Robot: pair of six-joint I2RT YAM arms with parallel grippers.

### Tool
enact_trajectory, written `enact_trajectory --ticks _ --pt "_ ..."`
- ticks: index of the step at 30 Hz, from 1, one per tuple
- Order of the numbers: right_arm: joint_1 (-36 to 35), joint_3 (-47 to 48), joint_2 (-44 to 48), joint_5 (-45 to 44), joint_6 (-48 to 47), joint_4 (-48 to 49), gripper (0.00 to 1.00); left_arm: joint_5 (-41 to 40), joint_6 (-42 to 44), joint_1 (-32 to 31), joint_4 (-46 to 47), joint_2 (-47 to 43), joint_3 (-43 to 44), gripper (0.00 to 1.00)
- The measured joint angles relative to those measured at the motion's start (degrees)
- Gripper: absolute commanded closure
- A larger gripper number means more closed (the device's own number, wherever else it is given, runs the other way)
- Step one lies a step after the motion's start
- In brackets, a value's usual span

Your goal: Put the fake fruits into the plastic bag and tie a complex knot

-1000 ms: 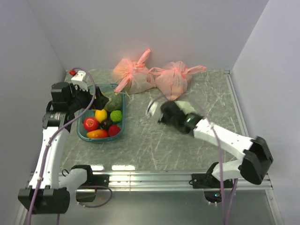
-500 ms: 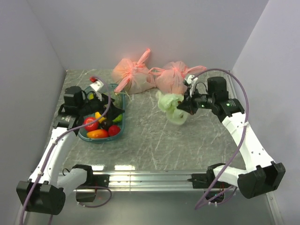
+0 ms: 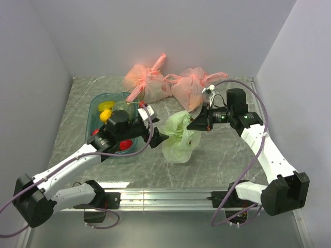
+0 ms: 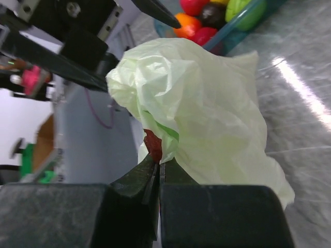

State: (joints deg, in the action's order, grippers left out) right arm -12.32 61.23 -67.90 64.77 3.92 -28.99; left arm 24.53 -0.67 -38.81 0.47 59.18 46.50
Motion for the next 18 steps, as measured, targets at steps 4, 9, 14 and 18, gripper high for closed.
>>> enact_trajectory --ticks 4,9,14,18 --pt "0.00 -1.31 -1.42 3.26 7.30 4.74 1.00 -4.26 -0.04 -3.76 5.09 4.52 0.02 0.01" --pt "-0.24 -1.64 -2.84 5.79 10.82 7.04 1.00 -6.25 -1.84 -6.91 9.68 10.80 0.02 0.32" --pt "-0.68 1.77 -5.95 3.43 1.05 -2.45 1.00 -5.14 -6.73 -5.66 8.92 13.07 1.70 0.99" --pt "-0.39 5.25 -8.37 -7.37 -10.86 -8.02 1.00 3.28 -14.45 1.81 7.58 11.58 3.23 0.99"
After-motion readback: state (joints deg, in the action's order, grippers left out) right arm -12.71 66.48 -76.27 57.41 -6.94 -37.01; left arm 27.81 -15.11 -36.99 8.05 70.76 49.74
